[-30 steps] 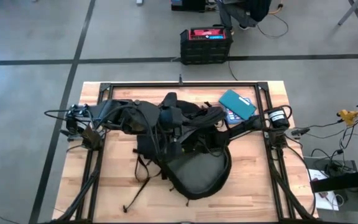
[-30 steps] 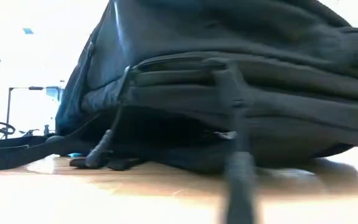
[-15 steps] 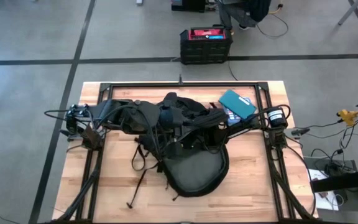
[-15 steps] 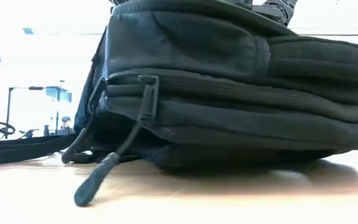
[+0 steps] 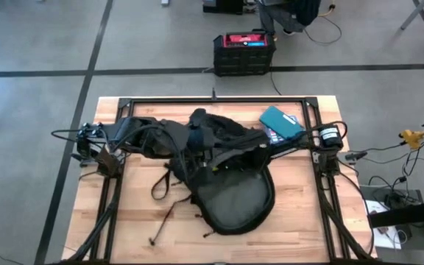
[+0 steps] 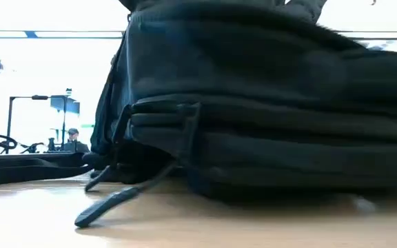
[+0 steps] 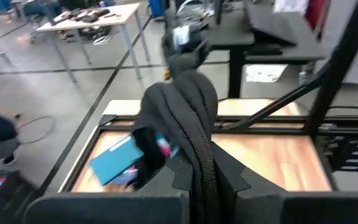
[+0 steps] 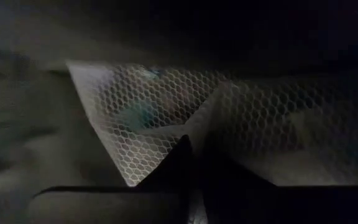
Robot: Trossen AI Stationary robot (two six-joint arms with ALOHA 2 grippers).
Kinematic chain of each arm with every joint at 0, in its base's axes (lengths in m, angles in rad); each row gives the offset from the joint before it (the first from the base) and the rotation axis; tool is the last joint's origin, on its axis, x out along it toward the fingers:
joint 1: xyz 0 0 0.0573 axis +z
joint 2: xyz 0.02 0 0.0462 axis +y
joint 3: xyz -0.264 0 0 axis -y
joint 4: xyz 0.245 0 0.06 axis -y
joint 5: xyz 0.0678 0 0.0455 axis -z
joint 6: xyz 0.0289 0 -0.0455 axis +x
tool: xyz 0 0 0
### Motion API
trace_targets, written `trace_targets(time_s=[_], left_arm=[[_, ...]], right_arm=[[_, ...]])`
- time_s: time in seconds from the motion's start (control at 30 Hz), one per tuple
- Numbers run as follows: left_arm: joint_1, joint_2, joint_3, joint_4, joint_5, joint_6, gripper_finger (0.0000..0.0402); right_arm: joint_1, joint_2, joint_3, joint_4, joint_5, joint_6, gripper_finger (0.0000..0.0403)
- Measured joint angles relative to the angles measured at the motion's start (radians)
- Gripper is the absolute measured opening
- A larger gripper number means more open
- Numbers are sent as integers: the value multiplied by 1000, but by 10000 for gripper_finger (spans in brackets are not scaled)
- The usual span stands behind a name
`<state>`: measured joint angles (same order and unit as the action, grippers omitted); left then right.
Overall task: Unpack backpack
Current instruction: Remove the blue zipper pouch from the backpack
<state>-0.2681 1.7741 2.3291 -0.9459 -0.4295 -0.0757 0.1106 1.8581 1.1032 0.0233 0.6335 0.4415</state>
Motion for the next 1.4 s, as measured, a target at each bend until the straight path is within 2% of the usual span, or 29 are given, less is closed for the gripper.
trace_targets(time_s=[0.4,0.6,0.73,0.87,1.03,1.13,1.27,1.4], left_arm=[[20,2,-61,-137,-93,-49,8],[47,-17,-140,-322,-261,-157,8],[92,-70,-238,-409,-293,-250,8],[153,-147,-413,-401,-292,-312,8],[253,-267,-704,-345,-285,-393,8],[306,-344,-895,-224,-225,-411,8],[335,-441,-1132,32,-125,-370,8],[350,-507,-1305,176,-86,-369,8]], right_arm=[[206,-89,0,-63,15,-7,1],[219,-116,1,-158,55,13,1],[217,-121,1,-179,23,7,0],[218,-128,1,-181,-48,-5,0],[217,-146,5,-196,-178,-37,0],[221,-168,6,-236,-215,-39,0],[225,-205,26,-330,-230,-42,0],[224,-245,66,-401,-308,-60,0]])
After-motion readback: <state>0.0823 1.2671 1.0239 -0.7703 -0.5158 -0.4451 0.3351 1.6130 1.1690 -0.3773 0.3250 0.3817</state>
